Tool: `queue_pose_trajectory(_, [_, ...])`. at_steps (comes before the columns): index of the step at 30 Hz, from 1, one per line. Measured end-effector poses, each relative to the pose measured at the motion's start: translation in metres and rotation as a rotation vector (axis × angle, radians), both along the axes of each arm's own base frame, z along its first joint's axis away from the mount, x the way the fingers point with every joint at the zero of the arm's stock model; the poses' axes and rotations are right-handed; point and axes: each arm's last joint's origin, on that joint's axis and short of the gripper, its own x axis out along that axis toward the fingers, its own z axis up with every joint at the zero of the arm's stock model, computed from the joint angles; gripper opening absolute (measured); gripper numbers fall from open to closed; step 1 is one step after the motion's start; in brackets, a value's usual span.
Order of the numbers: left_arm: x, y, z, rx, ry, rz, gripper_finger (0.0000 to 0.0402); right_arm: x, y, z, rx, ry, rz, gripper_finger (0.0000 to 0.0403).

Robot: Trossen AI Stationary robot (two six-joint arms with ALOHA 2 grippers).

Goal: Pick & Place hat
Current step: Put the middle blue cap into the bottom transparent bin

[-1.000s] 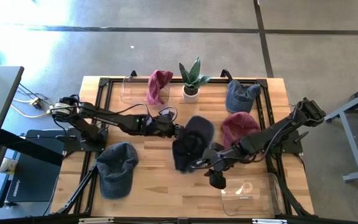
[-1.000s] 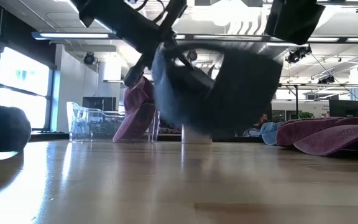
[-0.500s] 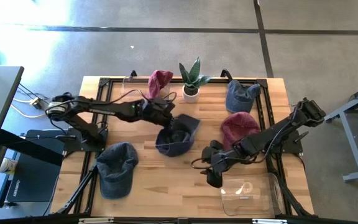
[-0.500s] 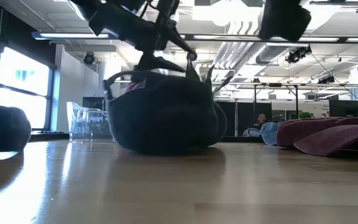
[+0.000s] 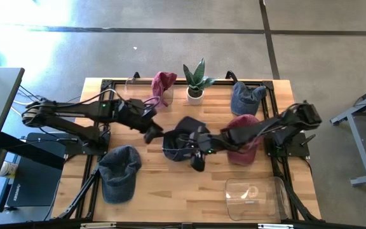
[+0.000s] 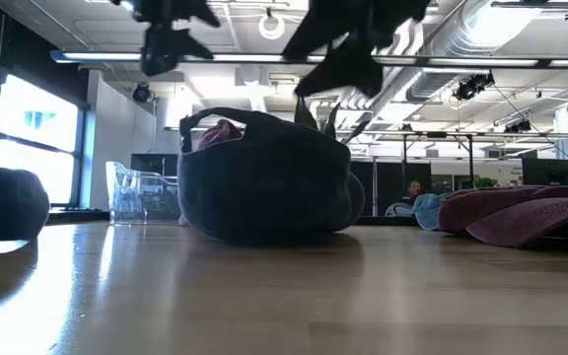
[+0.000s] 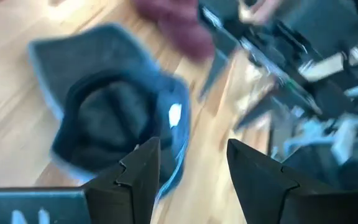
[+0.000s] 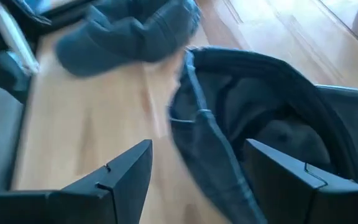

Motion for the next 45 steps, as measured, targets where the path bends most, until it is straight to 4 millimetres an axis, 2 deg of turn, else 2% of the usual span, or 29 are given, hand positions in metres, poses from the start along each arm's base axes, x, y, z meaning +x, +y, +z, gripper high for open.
queue_pose_trajectory(4, [-0.009, -0.01, -0.003, 0.058, 0.072, -0.015, 0.0182, 0.013, -0.012, -0.019, -0.046, 0.032, 0.043, 0.0248])
queue_pose_trajectory(7, [-0.01, -0.018, -0.005, 0.077, 0.083, -0.051, 0.0182, 0.02, -0.018, -0.035, -0.038, 0.063, 0.09, 0.0246])
queue_pose_trajectory(9, [-0.008, -0.023, -0.006, 0.079, 0.083, -0.074, 0.0182, 0.024, -0.017, -0.043, -0.024, 0.074, 0.135, 0.023])
queue_pose_trajectory(12, [0.0, -0.033, -0.012, 0.092, 0.092, -0.119, 0.0182, 0.026, -0.012, -0.045, 0.025, 0.063, 0.178, 0.0169])
queue_pose_trajectory(16, [0.002, -0.046, -0.011, 0.105, 0.056, -0.179, 0.0182, 0.02, -0.001, -0.032, 0.158, 0.042, 0.182, 0.0038])
queue_pose_trajectory(18, [0.006, -0.053, -0.012, 0.105, 0.043, -0.203, 0.0182, 0.015, 0.009, -0.018, 0.21, 0.007, 0.207, 0.0015])
queue_pose_trajectory(20, [0.009, -0.057, -0.015, 0.106, 0.042, -0.214, 0.0182, 0.007, 0.015, -0.007, 0.247, 0.007, 0.178, 0.0027])
queue_pose_trajectory(22, [0.011, -0.06, -0.015, 0.114, 0.031, -0.21, 0.0182, -0.003, 0.014, -0.006, 0.267, 0.052, 0.104, 0.0028])
queue_pose_trajectory(25, [0.017, -0.061, -0.018, 0.126, 0.025, -0.189, 0.0182, -0.017, -0.005, -0.027, 0.335, 0.18, -0.087, 0.0008])
queue_pose_trajectory(28, [0.029, -0.063, -0.024, 0.127, 0.009, -0.182, 0.0182, -0.03, -0.024, -0.055, 0.434, 0.291, -0.269, 0.0014])
queue_pose_trajectory(32, [0.049, -0.068, -0.04, 0.136, 0.012, -0.175, 0.0182, -0.047, -0.038, -0.081, 0.506, 0.378, -0.405, 0.0023])
queue_pose_trajectory(34, [0.059, -0.07, -0.05, 0.135, 0.019, -0.172, 0.0182, -0.052, -0.041, -0.087, 0.51, 0.399, -0.431, 0.0019])
queue_pose_trajectory(40, [0.096, -0.061, -0.08, 0.058, -0.022, -0.064, 0.0182, -0.051, -0.041, -0.083, 0.524, 0.4, -0.444, 0.0019])
queue_pose_trajectory(45, [0.114, -0.052, -0.095, -0.037, -0.054, -0.03, 0.0182, -0.054, -0.043, -0.064, 0.494, 0.361, -0.443, 0.0081])
